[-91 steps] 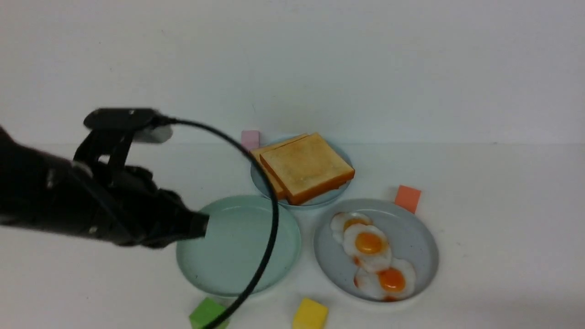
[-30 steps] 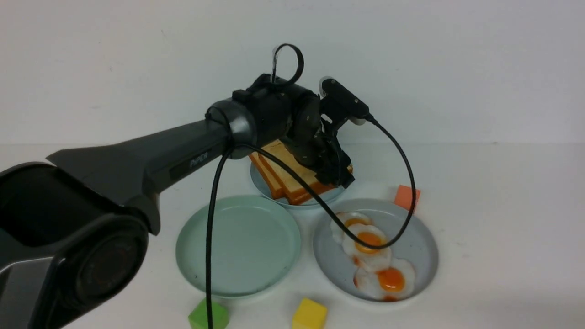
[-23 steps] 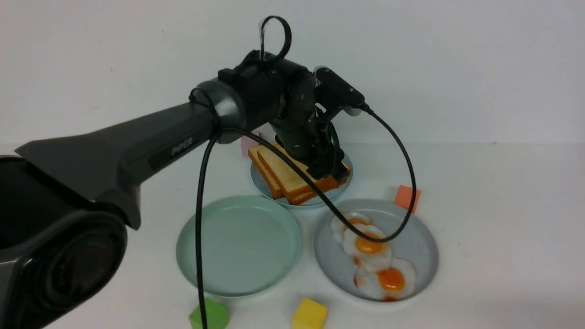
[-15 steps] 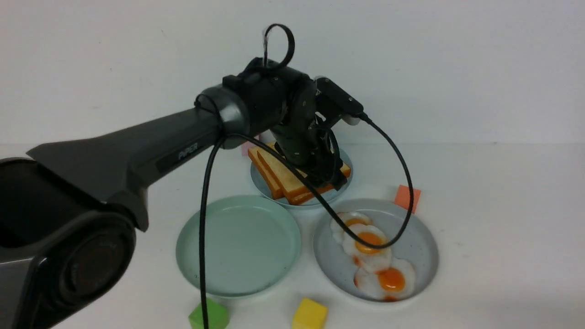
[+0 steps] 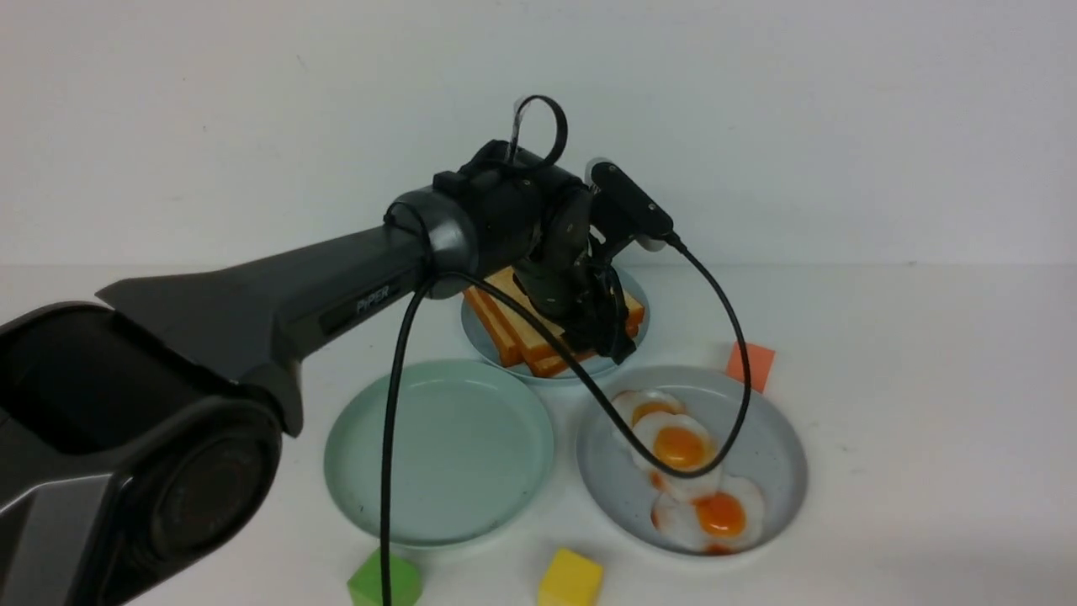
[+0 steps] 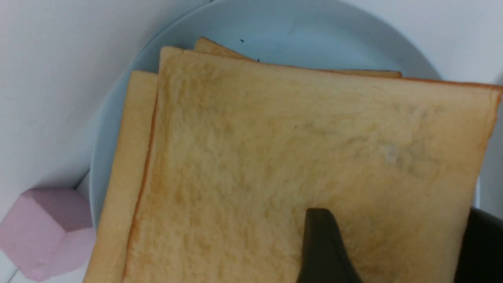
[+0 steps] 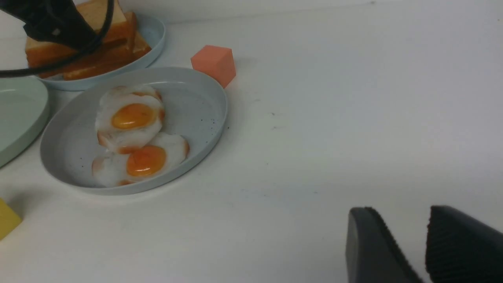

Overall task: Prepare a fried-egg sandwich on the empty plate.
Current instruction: Use the left arm to grab a slice of bread, then use the left arm to put a slice of bread into the empty plate in the middle

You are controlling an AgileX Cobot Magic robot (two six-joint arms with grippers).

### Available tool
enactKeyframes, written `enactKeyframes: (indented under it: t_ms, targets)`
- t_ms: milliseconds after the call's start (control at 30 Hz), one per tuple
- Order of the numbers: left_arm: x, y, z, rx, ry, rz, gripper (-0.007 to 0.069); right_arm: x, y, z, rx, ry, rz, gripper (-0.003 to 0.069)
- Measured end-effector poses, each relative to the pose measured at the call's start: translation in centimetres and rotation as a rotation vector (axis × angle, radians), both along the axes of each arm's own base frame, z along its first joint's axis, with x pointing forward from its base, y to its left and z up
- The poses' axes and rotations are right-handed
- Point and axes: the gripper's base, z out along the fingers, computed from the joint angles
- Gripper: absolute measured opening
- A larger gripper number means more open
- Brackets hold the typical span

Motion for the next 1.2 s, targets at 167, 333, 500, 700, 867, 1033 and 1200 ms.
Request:
enactKeyframes:
  t_ms: [167, 333, 500, 700, 867, 1033, 1200]
  targets:
    - [0.0, 0.0, 0.0, 0.002, -0.005, -0.003, 0.0264, 0.0, 0.0, 0.0, 0.0, 0.0, 0.0, 0.0241]
    - [0.0, 0.0, 0.1, 0.005, -0.004, -0.004, 0.0265, 0.0, 0.0, 0.0, 0.0, 0.0, 0.0, 0.0241]
    - [-0.5, 0.3, 1.8, -0.008, 0.0, 0.004, 0.0257, 0.0, 0.0, 0.0, 0.0, 0.0, 0.0, 0.0241]
    - [-1.8, 0.9, 6.6, -0.085, -0.028, 0.016, 0.0115, 0.0, 0.0, 0.0, 0.0, 0.0, 0.0, 0.0241]
    - [-3.8, 2.1, 11.9, -0.136, -0.059, 0.023, 0.0092, 0.0, 0.0, 0.0, 0.0, 0.0, 0.0, 0.0241]
    - [-6.2, 3.6, 14.2, -0.126, 0.054, 0.102, 0.0092, 0.0, 0.0, 0.0, 0.0, 0.0, 0.0, 0.0241]
    - [-10.7, 6.5, 12.8, -0.04, 0.247, 0.2, 0.0092, 0.0, 0.0, 0.0, 0.0, 0.0, 0.0, 0.0241]
